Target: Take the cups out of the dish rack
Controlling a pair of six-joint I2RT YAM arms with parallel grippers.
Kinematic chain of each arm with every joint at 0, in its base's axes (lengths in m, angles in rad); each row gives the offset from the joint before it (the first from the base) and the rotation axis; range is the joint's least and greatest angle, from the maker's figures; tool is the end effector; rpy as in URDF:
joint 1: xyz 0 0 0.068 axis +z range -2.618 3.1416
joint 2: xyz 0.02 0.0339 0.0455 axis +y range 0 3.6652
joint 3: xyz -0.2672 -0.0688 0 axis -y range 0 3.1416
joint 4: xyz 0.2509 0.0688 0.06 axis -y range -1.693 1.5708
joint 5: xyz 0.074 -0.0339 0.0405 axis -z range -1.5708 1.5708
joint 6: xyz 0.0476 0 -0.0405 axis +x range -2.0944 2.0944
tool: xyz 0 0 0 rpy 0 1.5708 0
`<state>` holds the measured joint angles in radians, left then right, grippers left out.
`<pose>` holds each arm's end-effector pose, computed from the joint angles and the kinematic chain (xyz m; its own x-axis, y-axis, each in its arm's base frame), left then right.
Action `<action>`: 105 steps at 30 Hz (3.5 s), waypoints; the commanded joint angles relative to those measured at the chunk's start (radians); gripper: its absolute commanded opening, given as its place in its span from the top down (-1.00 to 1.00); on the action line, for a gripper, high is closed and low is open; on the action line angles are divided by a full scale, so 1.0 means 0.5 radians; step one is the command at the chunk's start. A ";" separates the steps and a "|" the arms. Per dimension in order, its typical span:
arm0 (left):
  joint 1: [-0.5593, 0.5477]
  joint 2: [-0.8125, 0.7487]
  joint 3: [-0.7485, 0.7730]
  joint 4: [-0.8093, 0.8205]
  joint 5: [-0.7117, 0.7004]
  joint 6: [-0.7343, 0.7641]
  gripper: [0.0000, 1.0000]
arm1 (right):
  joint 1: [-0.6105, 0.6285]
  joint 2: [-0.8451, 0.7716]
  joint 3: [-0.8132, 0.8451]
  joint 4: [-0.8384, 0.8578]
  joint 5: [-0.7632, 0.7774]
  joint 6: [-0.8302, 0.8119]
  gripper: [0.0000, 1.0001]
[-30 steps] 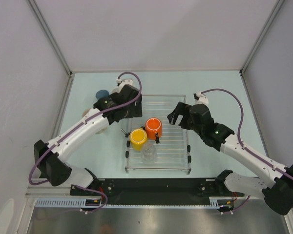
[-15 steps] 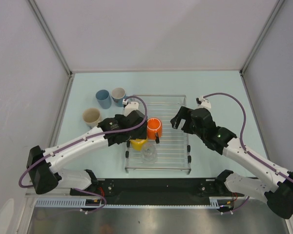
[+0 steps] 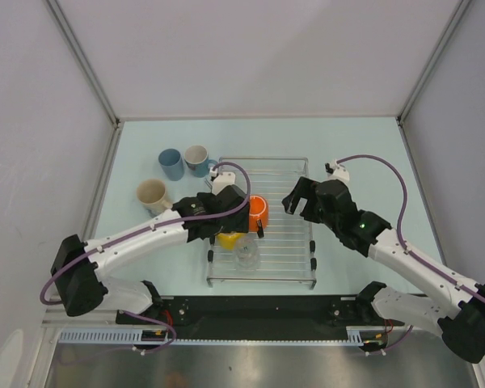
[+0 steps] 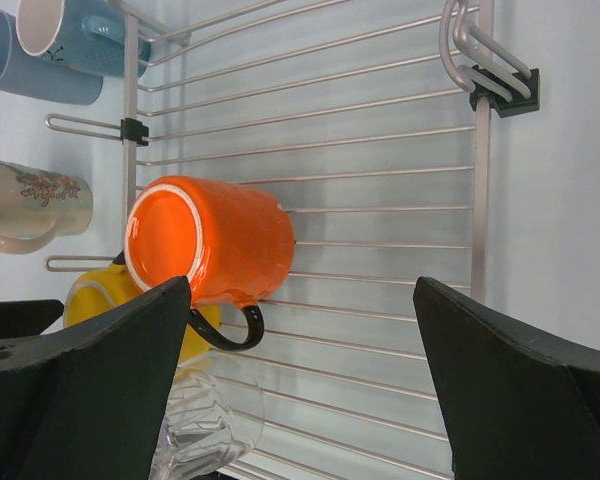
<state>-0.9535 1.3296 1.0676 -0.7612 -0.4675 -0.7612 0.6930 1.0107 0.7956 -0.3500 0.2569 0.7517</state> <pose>0.1765 -0.2116 0.2665 -0.7663 0.0157 -0.6423 0.0878 0.9929 -0.0806 0.1903 0.1423 0.2807 -0.6102 0.3518 -0.7099 -0.0494 0.8773 0.4773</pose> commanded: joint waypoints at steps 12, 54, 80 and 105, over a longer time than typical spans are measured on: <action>-0.017 0.166 -0.098 0.163 0.143 -0.051 -0.94 | 0.010 0.000 -0.048 0.019 0.038 0.015 -1.00; -0.020 -0.211 0.392 0.016 0.064 0.412 0.99 | 0.013 -0.110 0.004 -0.015 0.121 -0.061 -0.99; 0.728 -0.711 -0.551 2.119 1.542 -0.136 0.99 | -0.410 -0.592 -0.287 0.840 -0.783 0.135 -0.93; 0.799 -0.392 -0.920 3.299 2.049 -0.748 0.99 | -0.441 -0.344 -0.579 2.099 -1.483 0.730 -0.82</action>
<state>-0.5587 1.1435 0.5980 0.7109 0.5312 -1.0836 0.4534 0.7963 0.5068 0.5632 -0.4511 1.0664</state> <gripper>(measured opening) 0.905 0.915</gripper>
